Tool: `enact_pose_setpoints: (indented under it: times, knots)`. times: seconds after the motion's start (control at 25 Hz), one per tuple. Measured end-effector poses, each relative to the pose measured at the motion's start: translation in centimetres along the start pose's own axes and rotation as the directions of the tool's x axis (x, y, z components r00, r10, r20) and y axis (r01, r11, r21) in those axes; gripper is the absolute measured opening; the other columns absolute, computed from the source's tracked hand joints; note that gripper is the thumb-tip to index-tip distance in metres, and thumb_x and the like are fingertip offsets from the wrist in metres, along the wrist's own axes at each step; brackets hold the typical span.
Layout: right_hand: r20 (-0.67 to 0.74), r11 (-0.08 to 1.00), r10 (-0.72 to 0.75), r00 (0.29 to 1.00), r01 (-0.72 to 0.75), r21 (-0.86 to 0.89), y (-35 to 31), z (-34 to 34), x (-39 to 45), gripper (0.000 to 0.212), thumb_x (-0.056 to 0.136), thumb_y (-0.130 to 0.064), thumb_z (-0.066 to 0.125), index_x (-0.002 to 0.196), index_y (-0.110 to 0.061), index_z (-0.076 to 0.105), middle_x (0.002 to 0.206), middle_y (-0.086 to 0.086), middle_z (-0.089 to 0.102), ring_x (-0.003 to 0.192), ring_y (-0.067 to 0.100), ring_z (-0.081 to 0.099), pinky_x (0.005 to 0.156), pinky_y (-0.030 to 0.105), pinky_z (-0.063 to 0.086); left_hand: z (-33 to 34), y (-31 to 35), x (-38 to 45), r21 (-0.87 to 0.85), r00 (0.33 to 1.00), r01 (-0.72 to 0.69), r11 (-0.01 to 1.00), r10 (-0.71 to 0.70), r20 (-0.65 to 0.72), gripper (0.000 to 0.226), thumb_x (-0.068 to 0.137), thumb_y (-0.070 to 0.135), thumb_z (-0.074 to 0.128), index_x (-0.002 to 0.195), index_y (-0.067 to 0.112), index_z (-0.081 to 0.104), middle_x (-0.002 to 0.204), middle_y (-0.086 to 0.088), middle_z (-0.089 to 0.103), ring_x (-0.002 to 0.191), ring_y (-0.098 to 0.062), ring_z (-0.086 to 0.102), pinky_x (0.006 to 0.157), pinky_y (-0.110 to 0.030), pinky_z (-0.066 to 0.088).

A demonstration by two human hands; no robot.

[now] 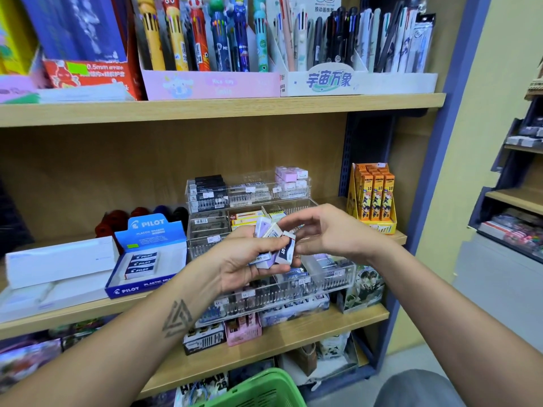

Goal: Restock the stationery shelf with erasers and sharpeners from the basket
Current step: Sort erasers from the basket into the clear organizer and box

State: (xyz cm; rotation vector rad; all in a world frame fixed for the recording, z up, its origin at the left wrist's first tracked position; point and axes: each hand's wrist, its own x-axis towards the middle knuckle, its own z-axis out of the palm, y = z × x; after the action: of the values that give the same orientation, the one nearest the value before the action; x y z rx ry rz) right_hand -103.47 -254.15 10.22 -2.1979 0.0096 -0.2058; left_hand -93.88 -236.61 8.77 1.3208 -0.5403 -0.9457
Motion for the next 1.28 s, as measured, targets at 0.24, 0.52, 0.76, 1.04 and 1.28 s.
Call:
enact_pose_setpoints:
  times: [0.24, 0.52, 0.76, 1.04, 1.28]
  knots:
    - [-0.067, 0.993, -0.033, 0.997, 0.025, -0.118, 0.0, 0.4, 0.7, 0.035, 0.070, -0.014, 0.090, 0.102, -0.017, 0.077, 0.092, -0.001, 0.075, 0.081, 0.012, 0.071, 0.078, 0.026, 0.058, -0.9, 0.6, -0.3, 0.041, 1.000, -0.005, 0.999, 0.005, -0.008, 0.023, 0.098, 0.008, 0.057, 0.116, -0.006, 0.063, 0.105, -0.029, 0.071, 0.078, -0.037, 0.074, 0.057, -0.029, 0.062]
    - [-0.056, 0.970, -0.097, 0.994, 0.082, -0.231, -3.0, 3.5, 3.8, 0.032, 0.067, -0.018, 0.091, 0.095, -0.017, 0.075, 0.083, -0.008, 0.069, 0.070, 0.006, 0.057, 0.069, 0.025, 0.051, -6.2, 2.1, -2.8, 0.130, 0.976, -0.044, 0.991, 0.071, -0.208, 0.023, 0.094, 0.018, 0.066, 0.109, 0.001, 0.063, 0.073, -0.013, 0.066, 0.050, -0.018, 0.059, 0.036, -0.018, 0.040]
    - [-0.115, 0.990, -0.124, 0.986, 0.116, -0.080, -7.0, 10.0, 9.6, 0.041, 0.074, -0.004, 0.084, 0.109, -0.013, 0.064, 0.095, 0.007, 0.068, 0.073, 0.014, 0.065, 0.076, 0.036, 0.061, -12.0, 2.5, -6.7, 0.111, 0.902, -0.189, 0.976, 0.217, -0.372, 0.006, 0.090, -0.004, 0.065, 0.095, -0.003, 0.063, 0.075, -0.018, 0.066, 0.049, -0.019, 0.058, 0.036, -0.020, 0.041]
    - [-0.012, 0.945, 0.060, 0.998, -0.053, 0.321, -11.2, 17.9, 15.1, 0.043, 0.077, -0.009, 0.083, 0.112, 0.002, 0.062, 0.080, 0.015, 0.069, 0.064, 0.017, 0.066, 0.064, 0.029, 0.058, -18.3, 2.0, -9.3, 0.088, 0.747, -0.325, 0.942, 0.312, -0.587, 0.016, 0.081, 0.003, 0.078, 0.092, 0.004, 0.067, 0.072, -0.011, 0.068, 0.051, -0.020, 0.063, 0.042, -0.023, 0.048]
    - [0.140, 0.824, -0.072, 0.988, 0.138, -0.549, -11.3, 19.3, 18.4, 0.033, 0.076, -0.014, 0.082, 0.109, -0.015, 0.076, 0.087, 0.000, 0.072, 0.079, 0.014, 0.063, 0.070, 0.025, 0.047, -21.8, 0.8, -10.7, 0.115, 0.738, -0.170, 0.979, 0.204, -0.643, 0.008, 0.083, -0.010, 0.065, 0.086, -0.002, 0.065, 0.076, -0.022, 0.062, 0.043, -0.019, 0.055, 0.038, -0.020, 0.040]
